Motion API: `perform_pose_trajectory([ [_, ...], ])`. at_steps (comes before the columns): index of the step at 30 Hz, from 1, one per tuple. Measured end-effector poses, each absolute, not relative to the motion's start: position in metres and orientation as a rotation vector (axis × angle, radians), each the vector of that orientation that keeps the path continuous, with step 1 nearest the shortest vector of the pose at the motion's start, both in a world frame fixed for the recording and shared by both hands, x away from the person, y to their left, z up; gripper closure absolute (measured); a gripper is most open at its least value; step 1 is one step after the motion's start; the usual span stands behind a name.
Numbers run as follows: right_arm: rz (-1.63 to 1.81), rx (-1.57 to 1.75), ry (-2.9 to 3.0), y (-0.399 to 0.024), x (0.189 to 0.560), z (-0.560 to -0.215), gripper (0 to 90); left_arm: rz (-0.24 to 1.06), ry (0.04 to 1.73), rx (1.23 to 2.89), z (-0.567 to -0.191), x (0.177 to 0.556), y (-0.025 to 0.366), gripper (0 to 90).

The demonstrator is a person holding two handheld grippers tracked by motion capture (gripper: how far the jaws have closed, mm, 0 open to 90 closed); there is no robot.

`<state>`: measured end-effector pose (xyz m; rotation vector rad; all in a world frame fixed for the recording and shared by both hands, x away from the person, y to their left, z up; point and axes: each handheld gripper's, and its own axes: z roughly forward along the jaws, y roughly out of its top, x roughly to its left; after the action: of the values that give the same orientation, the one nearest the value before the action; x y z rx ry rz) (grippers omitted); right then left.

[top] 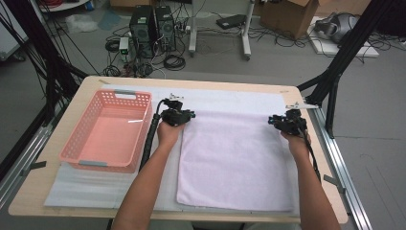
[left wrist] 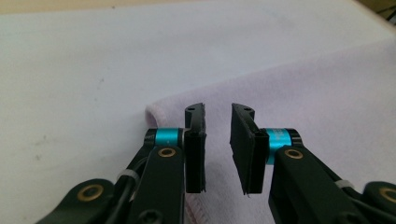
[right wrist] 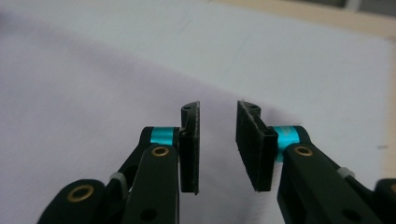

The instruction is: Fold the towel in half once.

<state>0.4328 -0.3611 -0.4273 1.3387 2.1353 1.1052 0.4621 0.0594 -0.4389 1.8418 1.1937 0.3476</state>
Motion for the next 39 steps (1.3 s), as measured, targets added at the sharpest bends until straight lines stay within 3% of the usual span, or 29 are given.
perform_pose_trajectory([
  [5,1.010,1.329,2.186,-0.354,0.430,-0.445,75.1,0.357,1.250,1.838,-0.450,0.460,0.060,76.1],
  [10,0.935,1.444,2.030,-0.369,0.426,-0.444,72.4,0.369,1.247,1.815,-0.450,0.454,0.063,73.3],
  [23,1.141,1.336,2.092,-0.381,0.371,-0.394,39.2,0.331,1.025,1.672,-0.432,0.400,0.083,37.1],
  [25,1.158,1.318,2.110,-0.382,0.360,-0.394,33.5,0.263,1.017,1.661,-0.429,0.395,0.086,32.4],
  [28,1.169,1.287,2.124,-0.387,0.343,-0.395,21.8,0.296,0.979,1.657,-0.422,0.386,0.085,14.5],
  [39,1.215,1.263,2.125,-0.396,0.309,-0.411,17.7,0.313,0.938,1.675,-0.420,0.364,0.087,17.3],
])
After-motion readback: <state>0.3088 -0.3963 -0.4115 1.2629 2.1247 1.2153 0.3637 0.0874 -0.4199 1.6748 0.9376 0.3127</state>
